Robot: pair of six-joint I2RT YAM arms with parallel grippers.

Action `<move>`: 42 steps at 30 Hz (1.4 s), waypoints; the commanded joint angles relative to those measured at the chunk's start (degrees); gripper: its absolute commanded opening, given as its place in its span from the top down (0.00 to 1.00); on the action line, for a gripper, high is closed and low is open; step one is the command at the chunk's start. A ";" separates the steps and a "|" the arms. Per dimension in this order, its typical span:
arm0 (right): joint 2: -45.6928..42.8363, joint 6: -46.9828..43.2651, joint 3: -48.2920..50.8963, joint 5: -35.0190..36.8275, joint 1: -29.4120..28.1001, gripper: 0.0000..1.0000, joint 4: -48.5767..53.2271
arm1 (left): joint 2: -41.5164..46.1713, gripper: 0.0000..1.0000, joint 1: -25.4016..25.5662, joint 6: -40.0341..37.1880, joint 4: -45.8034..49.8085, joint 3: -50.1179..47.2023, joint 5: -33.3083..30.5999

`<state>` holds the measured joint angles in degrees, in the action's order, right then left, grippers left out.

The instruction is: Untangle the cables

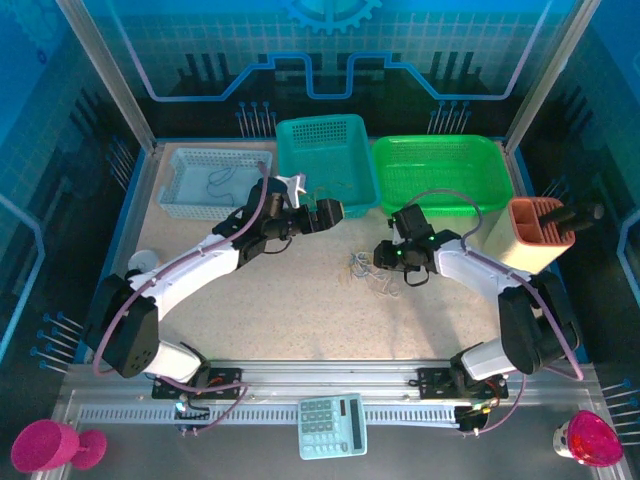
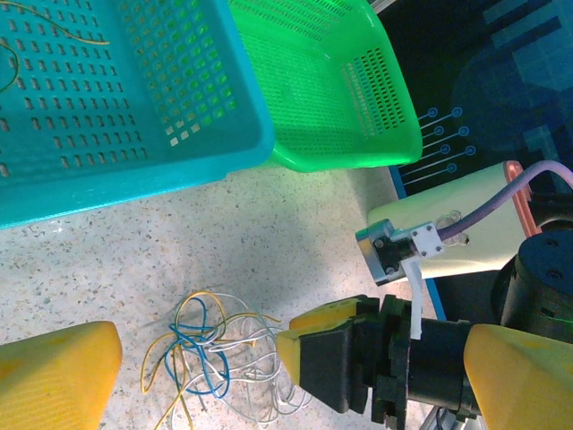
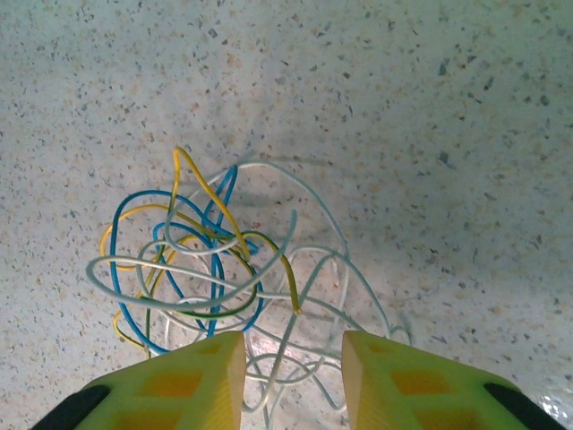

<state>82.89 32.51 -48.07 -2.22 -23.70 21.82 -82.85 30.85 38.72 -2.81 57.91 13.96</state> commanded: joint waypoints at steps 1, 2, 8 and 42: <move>0.06 -0.08 -1.20 -1.23 1.01 0.66 -0.91 | 1.74 0.01 0.75 0.23 -0.84 -0.62 0.51; -0.69 0.01 -0.85 -1.12 1.02 0.66 -0.71 | 1.91 0.01 0.81 0.22 -0.75 -0.63 0.39; -8.63 0.96 3.19 0.96 0.95 0.60 2.66 | 2.17 0.01 1.02 0.15 -0.62 -0.74 0.18; -10.86 7.01 16.42 -1.77 0.33 0.82 -3.19 | 1.89 0.01 1.85 0.30 -1.06 0.12 0.07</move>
<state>71.81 38.94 -31.20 -1.83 -23.57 20.99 -82.63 32.23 39.09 -2.92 57.91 13.93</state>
